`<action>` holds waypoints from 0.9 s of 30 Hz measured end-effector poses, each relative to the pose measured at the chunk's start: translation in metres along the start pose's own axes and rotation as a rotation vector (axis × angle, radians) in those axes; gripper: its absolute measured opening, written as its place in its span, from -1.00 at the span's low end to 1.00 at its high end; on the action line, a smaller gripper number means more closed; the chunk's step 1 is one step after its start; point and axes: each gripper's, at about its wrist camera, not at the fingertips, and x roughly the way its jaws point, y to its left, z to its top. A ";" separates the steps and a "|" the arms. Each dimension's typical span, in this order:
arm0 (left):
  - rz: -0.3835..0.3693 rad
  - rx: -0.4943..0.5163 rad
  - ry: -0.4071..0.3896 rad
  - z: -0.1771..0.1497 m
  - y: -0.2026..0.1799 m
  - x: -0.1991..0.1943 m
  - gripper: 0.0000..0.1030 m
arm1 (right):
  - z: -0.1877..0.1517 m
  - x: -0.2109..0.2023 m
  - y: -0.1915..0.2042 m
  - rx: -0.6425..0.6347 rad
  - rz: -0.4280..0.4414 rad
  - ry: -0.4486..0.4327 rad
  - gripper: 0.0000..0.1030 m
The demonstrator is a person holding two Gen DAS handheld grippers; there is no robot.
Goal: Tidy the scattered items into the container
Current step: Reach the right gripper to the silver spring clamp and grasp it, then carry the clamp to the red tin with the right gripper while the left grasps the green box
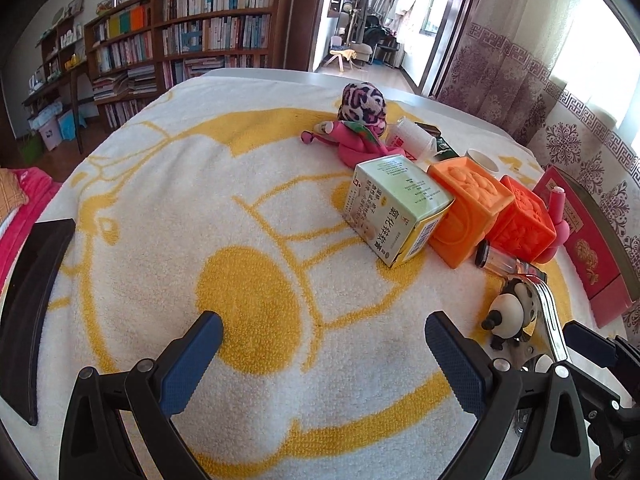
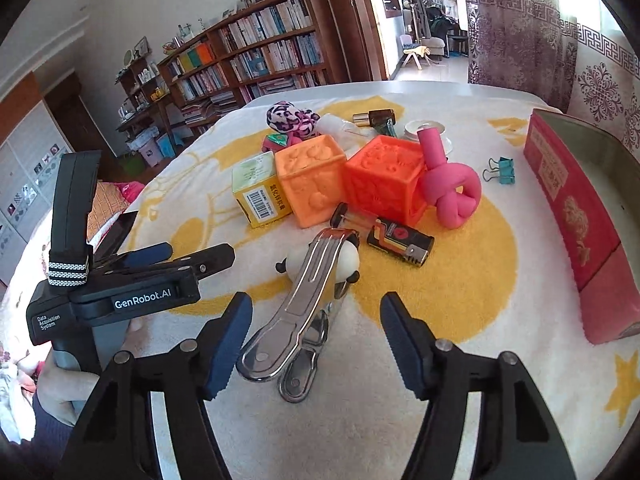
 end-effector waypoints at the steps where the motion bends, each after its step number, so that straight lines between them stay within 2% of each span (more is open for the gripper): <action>1: 0.001 0.000 0.000 0.000 0.000 0.000 0.99 | 0.001 0.002 -0.001 0.006 -0.001 0.002 0.33; 5: 0.006 0.001 0.002 -0.001 -0.001 0.000 0.99 | 0.002 0.005 -0.001 0.006 -0.002 0.013 0.12; 9: 0.010 0.004 0.005 -0.001 -0.001 0.001 0.99 | 0.000 -0.001 -0.006 0.001 -0.007 0.012 -0.27; 11: 0.013 0.007 0.006 -0.001 -0.002 0.001 0.99 | -0.004 -0.002 -0.014 0.017 -0.017 0.020 -0.34; 13: 0.020 0.012 0.009 -0.001 -0.003 0.002 0.99 | -0.007 -0.001 -0.023 0.049 0.011 0.026 -0.40; 16: 0.027 0.018 0.012 -0.002 -0.004 0.002 0.99 | -0.011 -0.002 -0.036 0.113 0.097 0.033 -0.46; 19: 0.027 0.019 0.012 -0.002 -0.004 0.002 0.99 | -0.014 -0.003 -0.051 0.208 0.238 0.042 -0.53; 24: 0.032 0.023 0.015 -0.002 -0.005 0.003 0.99 | -0.020 0.000 -0.070 0.352 0.423 0.054 -0.53; 27: 0.030 0.026 0.015 -0.002 -0.005 0.003 0.99 | -0.026 0.004 -0.083 0.465 0.561 0.054 -0.53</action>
